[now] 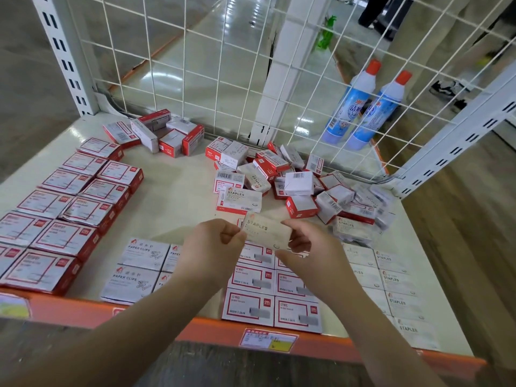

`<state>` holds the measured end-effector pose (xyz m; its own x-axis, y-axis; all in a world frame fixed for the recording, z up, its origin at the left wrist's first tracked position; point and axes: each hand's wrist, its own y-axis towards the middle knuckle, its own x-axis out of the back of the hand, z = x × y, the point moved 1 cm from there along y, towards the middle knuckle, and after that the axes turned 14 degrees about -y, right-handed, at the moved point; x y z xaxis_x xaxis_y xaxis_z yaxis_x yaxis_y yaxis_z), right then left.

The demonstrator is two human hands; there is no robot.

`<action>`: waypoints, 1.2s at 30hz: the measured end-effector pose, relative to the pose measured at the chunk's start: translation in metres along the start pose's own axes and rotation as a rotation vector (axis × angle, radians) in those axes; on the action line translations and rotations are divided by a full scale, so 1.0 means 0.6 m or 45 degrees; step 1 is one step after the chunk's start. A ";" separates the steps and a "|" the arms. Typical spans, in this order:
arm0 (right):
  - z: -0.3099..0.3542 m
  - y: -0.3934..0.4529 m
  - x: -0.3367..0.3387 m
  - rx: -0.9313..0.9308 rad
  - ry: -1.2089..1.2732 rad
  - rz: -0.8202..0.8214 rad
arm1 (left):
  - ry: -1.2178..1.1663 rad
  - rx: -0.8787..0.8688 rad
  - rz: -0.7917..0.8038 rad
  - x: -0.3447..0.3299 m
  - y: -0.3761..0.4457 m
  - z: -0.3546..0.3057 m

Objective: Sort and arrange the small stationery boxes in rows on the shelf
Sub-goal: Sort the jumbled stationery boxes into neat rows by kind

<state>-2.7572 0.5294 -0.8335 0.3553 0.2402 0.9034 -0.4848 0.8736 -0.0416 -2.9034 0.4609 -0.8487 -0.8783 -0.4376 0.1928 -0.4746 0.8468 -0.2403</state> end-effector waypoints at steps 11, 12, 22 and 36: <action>-0.018 0.000 0.016 0.102 -0.010 -0.032 | 0.065 -0.097 0.098 -0.011 -0.008 0.017; -0.020 0.001 0.014 0.106 -0.011 -0.033 | 0.060 -0.094 0.098 -0.013 -0.009 0.018; -0.042 0.004 0.009 0.135 0.021 -0.018 | 0.154 -0.064 0.131 -0.024 -0.013 0.017; -0.094 -0.016 0.050 0.087 0.096 0.005 | 0.554 -0.158 0.360 -0.065 -0.023 -0.008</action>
<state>-2.6966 0.5523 -0.8301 0.4116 0.2768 0.8683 -0.5384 0.8426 -0.0134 -2.8624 0.4679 -0.8484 -0.8532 -0.0433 0.5198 -0.1892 0.9544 -0.2310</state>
